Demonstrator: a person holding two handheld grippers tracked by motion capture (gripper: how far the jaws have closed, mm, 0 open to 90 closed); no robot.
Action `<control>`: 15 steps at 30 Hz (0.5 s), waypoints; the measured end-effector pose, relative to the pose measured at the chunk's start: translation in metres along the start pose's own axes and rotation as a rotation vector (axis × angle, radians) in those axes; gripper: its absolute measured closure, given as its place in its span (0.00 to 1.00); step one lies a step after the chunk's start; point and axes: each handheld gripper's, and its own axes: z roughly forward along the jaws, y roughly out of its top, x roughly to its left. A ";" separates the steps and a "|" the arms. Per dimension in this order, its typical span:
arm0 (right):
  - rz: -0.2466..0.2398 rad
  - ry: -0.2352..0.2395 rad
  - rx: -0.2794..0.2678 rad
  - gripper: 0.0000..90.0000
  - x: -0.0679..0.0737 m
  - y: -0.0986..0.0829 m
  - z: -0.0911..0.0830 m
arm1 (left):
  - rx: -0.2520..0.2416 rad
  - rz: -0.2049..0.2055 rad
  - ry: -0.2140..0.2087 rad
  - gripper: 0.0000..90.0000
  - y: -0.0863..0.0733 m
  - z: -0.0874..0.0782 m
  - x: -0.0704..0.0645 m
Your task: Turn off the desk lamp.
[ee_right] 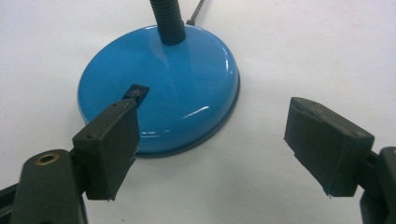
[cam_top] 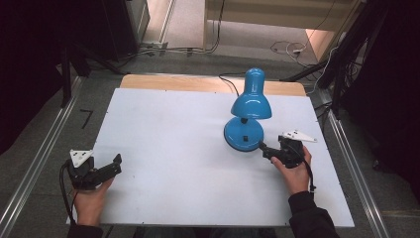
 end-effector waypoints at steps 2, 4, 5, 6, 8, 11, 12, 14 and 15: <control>-0.002 -0.003 -0.001 0.18 -0.002 -0.002 -0.002 | 0.000 0.000 0.000 0.06 0.000 0.000 0.000; 0.000 -0.004 -0.004 0.18 -0.003 -0.003 -0.004 | -0.001 0.001 0.000 0.06 0.000 0.000 0.000; 0.000 -0.006 -0.003 0.18 -0.004 -0.004 -0.005 | -0.001 0.002 0.000 0.06 0.000 0.000 0.000; -0.002 -0.008 -0.002 0.18 -0.006 -0.005 -0.007 | -0.001 0.001 0.000 0.06 0.000 0.000 0.000; -0.003 -0.011 -0.001 0.18 -0.007 -0.005 -0.008 | 0.000 0.002 0.001 0.06 0.000 0.000 0.000; -0.001 -0.017 0.000 0.18 -0.011 -0.007 -0.011 | 0.001 0.000 0.000 0.06 0.000 0.000 0.000; 0.003 -0.019 0.001 0.18 -0.012 -0.007 -0.012 | 0.002 -0.002 -0.001 0.06 0.000 0.000 0.000; 0.001 -0.021 0.000 0.18 -0.015 -0.009 -0.013 | 0.002 -0.002 -0.002 0.06 0.000 0.000 0.000; 0.005 -0.023 0.002 0.18 -0.016 -0.010 -0.015 | 0.002 -0.004 -0.004 0.06 0.000 0.000 0.000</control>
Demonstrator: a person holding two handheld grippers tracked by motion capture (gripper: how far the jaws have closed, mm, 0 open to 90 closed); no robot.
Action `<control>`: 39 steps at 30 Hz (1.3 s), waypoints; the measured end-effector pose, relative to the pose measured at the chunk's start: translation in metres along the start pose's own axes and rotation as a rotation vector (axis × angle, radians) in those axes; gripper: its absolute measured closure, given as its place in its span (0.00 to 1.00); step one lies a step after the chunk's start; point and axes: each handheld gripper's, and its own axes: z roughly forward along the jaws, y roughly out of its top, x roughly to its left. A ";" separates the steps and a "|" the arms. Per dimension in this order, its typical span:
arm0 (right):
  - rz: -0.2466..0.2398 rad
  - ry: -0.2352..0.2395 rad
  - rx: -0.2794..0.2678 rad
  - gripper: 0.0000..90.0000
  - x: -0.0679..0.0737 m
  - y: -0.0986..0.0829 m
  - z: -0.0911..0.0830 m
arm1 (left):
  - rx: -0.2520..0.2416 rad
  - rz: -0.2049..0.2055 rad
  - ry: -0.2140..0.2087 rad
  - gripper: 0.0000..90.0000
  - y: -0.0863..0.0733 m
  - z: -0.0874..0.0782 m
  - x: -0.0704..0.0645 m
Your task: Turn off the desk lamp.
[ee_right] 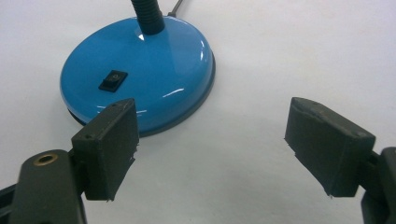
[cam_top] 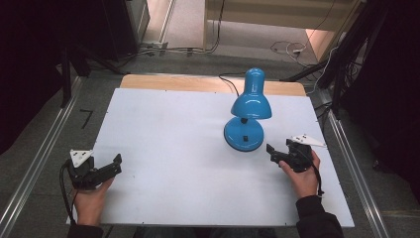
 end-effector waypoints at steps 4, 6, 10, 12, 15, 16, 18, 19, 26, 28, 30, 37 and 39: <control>-0.002 -0.003 0.005 0.17 -0.003 -0.003 -0.001 | 0.001 -0.004 0.001 0.06 0.000 0.000 0.000; -0.003 -0.005 0.006 0.17 -0.005 -0.006 -0.002 | 0.001 -0.004 0.001 0.06 0.000 0.000 0.001; 0.003 -0.014 0.008 0.17 -0.011 -0.010 -0.007 | 0.003 -0.003 0.000 0.06 0.000 0.000 0.000; 0.004 -0.014 0.007 0.17 -0.012 -0.011 -0.008 | 0.002 -0.004 0.000 0.06 0.000 0.001 0.000; 0.006 -0.019 0.008 0.17 -0.015 -0.013 -0.012 | 0.000 -0.005 0.000 0.06 0.000 0.001 -0.001; 0.003 -0.021 0.006 0.17 -0.016 -0.013 -0.012 | 0.001 -0.002 0.002 0.06 0.000 0.001 -0.001; 0.010 -0.022 0.003 0.17 -0.018 -0.014 -0.015 | 0.001 -0.003 0.002 0.06 0.000 0.001 0.000; 0.012 -0.023 0.002 0.17 -0.019 -0.015 -0.016 | 0.001 -0.003 0.003 0.06 0.000 0.001 0.000; 0.020 -0.028 0.001 0.17 -0.026 -0.019 -0.026 | 0.001 -0.004 0.003 0.06 0.000 0.001 0.000; 0.023 -0.032 0.004 0.16 -0.030 -0.022 -0.028 | 0.001 -0.004 0.003 0.06 -0.001 0.001 0.000; 0.026 -0.042 0.010 0.16 -0.034 -0.025 -0.031 | 0.001 -0.005 0.002 0.06 -0.001 0.001 0.000; 0.059 -0.074 0.019 0.16 -0.052 -0.036 -0.043 | 0.005 0.001 0.005 0.06 0.000 0.001 -0.001; 0.063 -0.088 0.022 0.16 -0.059 -0.040 -0.047 | 0.005 0.000 0.004 0.06 0.000 0.001 -0.001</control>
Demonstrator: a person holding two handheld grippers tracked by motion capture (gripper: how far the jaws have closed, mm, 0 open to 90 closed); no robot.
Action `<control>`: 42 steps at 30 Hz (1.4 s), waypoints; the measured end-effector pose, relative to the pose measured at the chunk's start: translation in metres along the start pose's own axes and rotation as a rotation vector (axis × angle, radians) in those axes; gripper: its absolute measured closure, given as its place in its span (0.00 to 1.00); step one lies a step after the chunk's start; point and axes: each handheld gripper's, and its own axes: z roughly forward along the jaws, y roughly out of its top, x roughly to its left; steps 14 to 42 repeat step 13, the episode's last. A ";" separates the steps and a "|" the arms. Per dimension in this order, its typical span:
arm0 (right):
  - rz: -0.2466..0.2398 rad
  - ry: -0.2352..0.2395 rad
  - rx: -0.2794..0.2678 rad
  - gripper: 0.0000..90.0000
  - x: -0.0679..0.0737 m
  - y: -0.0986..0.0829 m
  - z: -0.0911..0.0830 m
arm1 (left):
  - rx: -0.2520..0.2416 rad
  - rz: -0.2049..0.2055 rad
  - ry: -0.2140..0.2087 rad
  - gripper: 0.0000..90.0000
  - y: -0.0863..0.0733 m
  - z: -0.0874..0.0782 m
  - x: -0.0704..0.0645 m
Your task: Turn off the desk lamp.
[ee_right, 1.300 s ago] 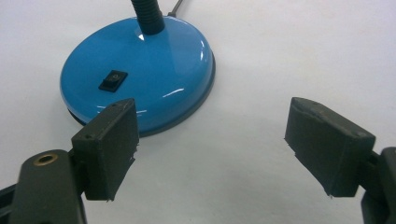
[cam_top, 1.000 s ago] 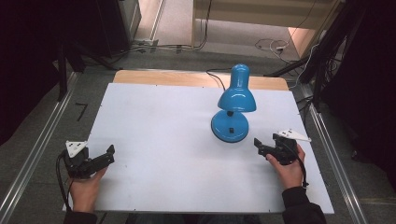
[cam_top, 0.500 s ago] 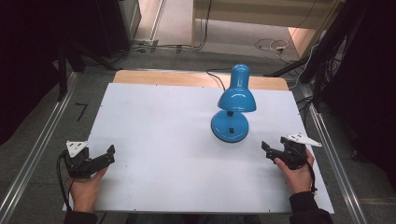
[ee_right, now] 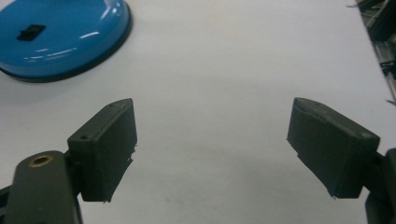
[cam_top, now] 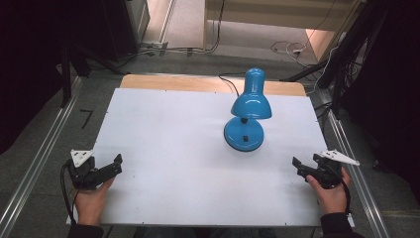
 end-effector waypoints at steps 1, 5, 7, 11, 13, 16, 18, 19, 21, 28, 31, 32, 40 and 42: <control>0.008 -0.005 0.003 0.16 -0.002 -0.001 -0.001 | 0.000 0.000 0.000 0.06 0.000 0.000 0.000; 0.041 -0.058 0.023 0.16 -0.021 -0.010 -0.002 | 0.001 0.002 -0.001 0.06 0.000 0.000 0.000; 0.044 -0.072 0.030 0.16 -0.026 -0.012 0.000 | 0.001 0.004 -0.001 0.06 0.000 0.001 -0.001; 0.063 -0.117 0.086 0.14 -0.035 -0.016 0.009 | 0.000 0.003 -0.003 0.06 0.001 0.001 -0.002; 0.045 -0.122 0.103 0.14 -0.034 -0.016 0.010 | 0.000 0.002 -0.004 0.06 0.001 0.001 -0.002; 0.045 -0.122 0.103 0.14 -0.034 -0.016 0.010 | 0.000 0.002 -0.004 0.06 0.001 0.001 -0.002; 0.045 -0.122 0.103 0.14 -0.034 -0.016 0.010 | 0.000 0.002 -0.004 0.06 0.001 0.001 -0.002; 0.045 -0.122 0.103 0.14 -0.034 -0.016 0.010 | 0.000 0.002 -0.004 0.06 0.001 0.001 -0.002; 0.045 -0.122 0.103 0.14 -0.034 -0.016 0.010 | 0.000 0.002 -0.004 0.06 0.001 0.001 -0.002; 0.045 -0.122 0.103 0.14 -0.034 -0.016 0.010 | 0.000 0.002 -0.004 0.06 0.001 0.001 -0.002; 0.045 -0.122 0.103 0.14 -0.034 -0.016 0.010 | 0.000 0.002 -0.004 0.06 0.001 0.001 -0.002; 0.045 -0.122 0.103 0.14 -0.034 -0.016 0.010 | 0.000 0.002 -0.004 0.06 0.001 0.001 -0.002; 0.045 -0.122 0.103 0.14 -0.034 -0.016 0.010 | 0.000 0.002 -0.004 0.06 0.001 0.001 -0.002; 0.045 -0.122 0.103 0.14 -0.034 -0.016 0.010 | 0.000 0.002 -0.004 0.06 0.001 0.001 -0.002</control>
